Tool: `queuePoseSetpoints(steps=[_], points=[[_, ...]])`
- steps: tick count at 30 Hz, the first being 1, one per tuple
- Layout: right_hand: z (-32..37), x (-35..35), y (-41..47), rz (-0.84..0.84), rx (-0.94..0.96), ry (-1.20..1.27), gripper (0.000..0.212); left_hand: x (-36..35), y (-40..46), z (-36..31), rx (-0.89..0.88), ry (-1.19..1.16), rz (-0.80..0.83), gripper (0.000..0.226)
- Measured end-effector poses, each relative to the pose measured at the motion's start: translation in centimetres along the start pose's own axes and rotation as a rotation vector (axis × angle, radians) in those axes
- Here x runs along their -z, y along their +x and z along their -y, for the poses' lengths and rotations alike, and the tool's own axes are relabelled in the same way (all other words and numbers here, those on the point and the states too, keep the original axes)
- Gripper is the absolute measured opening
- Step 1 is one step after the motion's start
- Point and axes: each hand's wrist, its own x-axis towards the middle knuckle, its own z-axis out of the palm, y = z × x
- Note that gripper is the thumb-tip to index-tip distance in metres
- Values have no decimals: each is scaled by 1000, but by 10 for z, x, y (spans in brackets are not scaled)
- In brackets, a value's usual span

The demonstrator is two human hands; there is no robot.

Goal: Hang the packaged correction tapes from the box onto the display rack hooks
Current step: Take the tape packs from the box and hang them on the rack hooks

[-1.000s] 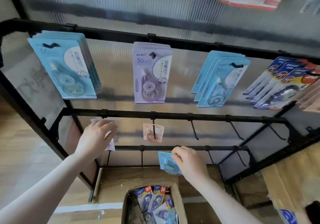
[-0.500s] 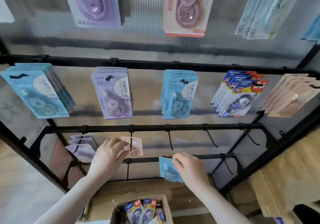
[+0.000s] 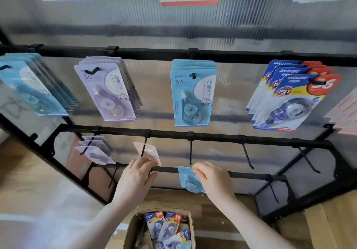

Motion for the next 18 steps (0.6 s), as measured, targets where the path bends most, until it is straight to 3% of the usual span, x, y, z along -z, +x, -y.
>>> queuePoseSetpoints(steps=[10, 18], points=[[-29, -34, 27, -62, 71, 1, 6, -37, -13, 14, 67, -53, 51, 34], [-32, -47, 18, -115, 155, 4, 20, -57, -36, 27, 64, -60, 124, 36]])
